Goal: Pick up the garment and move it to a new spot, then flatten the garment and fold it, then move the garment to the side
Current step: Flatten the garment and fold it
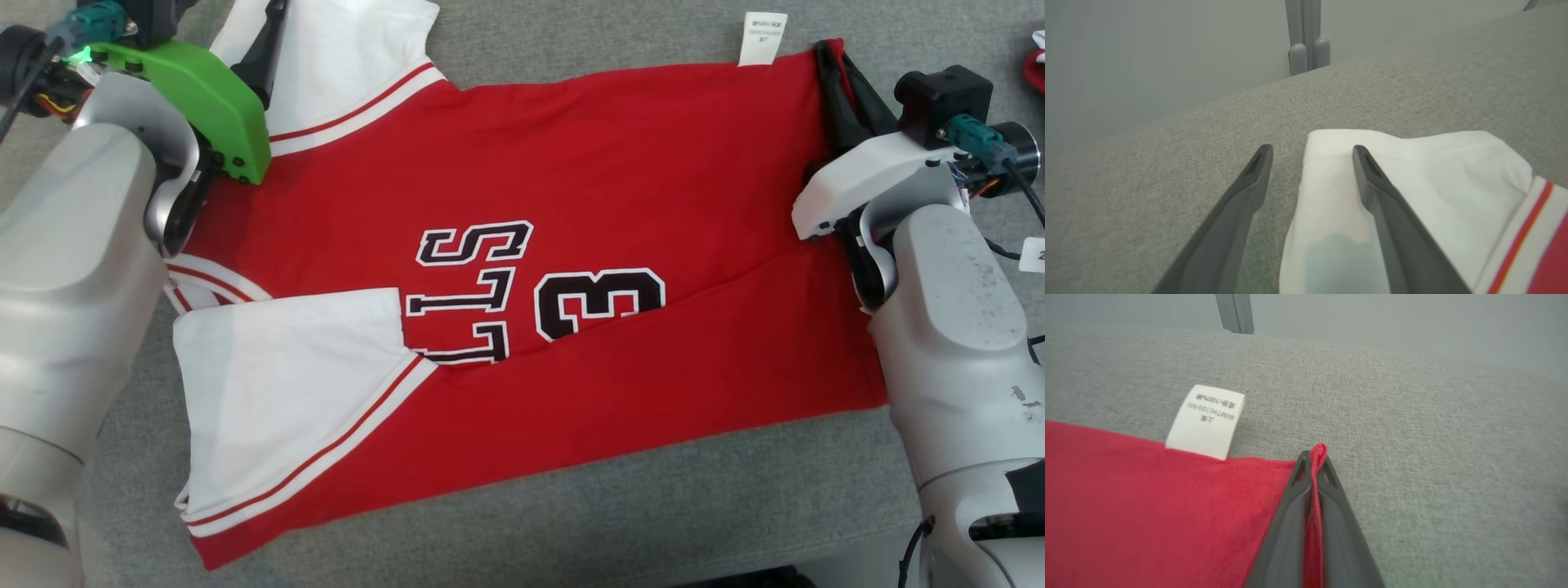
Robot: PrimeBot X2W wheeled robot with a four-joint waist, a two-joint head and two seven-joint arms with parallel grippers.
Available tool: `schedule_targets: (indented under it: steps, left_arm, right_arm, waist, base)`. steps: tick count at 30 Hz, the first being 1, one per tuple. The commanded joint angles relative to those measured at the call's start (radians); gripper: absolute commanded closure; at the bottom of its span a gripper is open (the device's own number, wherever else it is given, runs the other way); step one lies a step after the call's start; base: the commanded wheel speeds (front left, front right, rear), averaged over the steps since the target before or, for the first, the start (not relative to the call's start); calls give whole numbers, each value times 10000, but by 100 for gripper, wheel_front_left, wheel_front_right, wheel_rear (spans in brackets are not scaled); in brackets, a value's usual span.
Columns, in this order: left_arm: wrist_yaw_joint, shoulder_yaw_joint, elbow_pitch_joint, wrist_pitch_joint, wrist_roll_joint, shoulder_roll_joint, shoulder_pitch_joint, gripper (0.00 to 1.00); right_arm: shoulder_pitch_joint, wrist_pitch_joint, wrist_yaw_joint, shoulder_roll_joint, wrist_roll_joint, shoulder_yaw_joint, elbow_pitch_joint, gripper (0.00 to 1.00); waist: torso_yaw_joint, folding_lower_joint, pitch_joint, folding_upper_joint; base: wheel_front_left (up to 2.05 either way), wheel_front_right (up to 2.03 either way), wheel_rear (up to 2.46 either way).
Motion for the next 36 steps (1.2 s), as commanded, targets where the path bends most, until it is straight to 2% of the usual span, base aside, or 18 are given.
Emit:
schedule_targets:
  steps: [1, 2, 3, 4, 5, 7, 8, 13, 16, 19, 23, 29, 36]
  left_arm:
    - [25, -166, 186, 23, -204, 175, -280, 0]
    - [25, -274, 330, 21, -382, 202, -353, 2]
    - [25, -369, 471, 8, -449, 225, -395, 11]
    - [25, -477, 639, -25, -545, 249, -426, 15]
    - [25, -541, 779, -100, -619, 266, -451, 24]
    - [25, -800, 1037, -105, -800, 230, -406, 86]
    - [25, -944, 1081, -76, -939, 177, -340, 100]
    - [25, -1477, 1099, -351, -1455, 207, -355, 100]
    - [25, -1456, 1194, -1182, -1497, 232, -705, 100]
    - [25, -1279, 1227, -1560, -1302, 118, -801, 100]
    - [136, -330, 368, -1619, -770, 128, -637, 100]
    - [192, 1184, -1182, -1616, 348, -105, 976, 100]
    - [98, 2321, -2076, -1616, 1277, -597, 3238, 100]
  right_arm:
    - [81, 13, -21, 31, 60, 57, 233, 100]
    - [80, -17, -21, 53, 58, 81, 262, 100]
    - [81, -28, -21, 65, 60, 102, 282, 100]
    - [88, -48, -21, 81, 64, 126, 314, 100]
    - [103, -55, -21, 91, 68, 157, 341, 100]
    - [111, -92, -21, 111, 84, 206, 410, 100]
    - [87, -114, -21, 122, 90, 212, 423, 100]
    - [-89, -205, -21, 124, 21, 152, 421, 100]
    - [-172, -308, -21, 69, -36, 54, 268, 100]
    - [-170, -401, -21, 12, -113, -52, 25, 100]
    - [55, -457, -21, -135, -206, -267, -349, 100]
    - [818, -464, -21, -324, -59, -410, -1107, 100]
    - [2069, -467, -21, -638, 444, -100, -1750, 100]
  waist:
    - [-207, 0, 162, 0]
    - [-241, 0, 178, 0]
    - [-267, 0, 188, 0]
    - [-290, 0, 191, 0]
    - [-309, 0, 184, 0]
    - [-329, 0, 147, 0]
    - [-328, 0, 138, 0]
    - [-207, 0, 11, 0]
    - [-48, 0, -165, 0]
    - [128, 0, -400, 0]
    - [420, 0, -827, 0]
    - [876, 0, -1598, 0]
    - [1150, 0, -2434, 0]
  base:
    - [0, 0, 0]
    - [0, 0, 0]
    - [0, 0, 0]
    - [0, 0, 0]
    - [0, 0, 0]
    - [0, 0, 0]
    - [0, 0, 0]
    - [0, 0, 0]
    - [0, 0, 0]
    - [0, 0, 0]
    - [0, 0, 0]
    - [0, 0, 0]
    - [0, 0, 0]
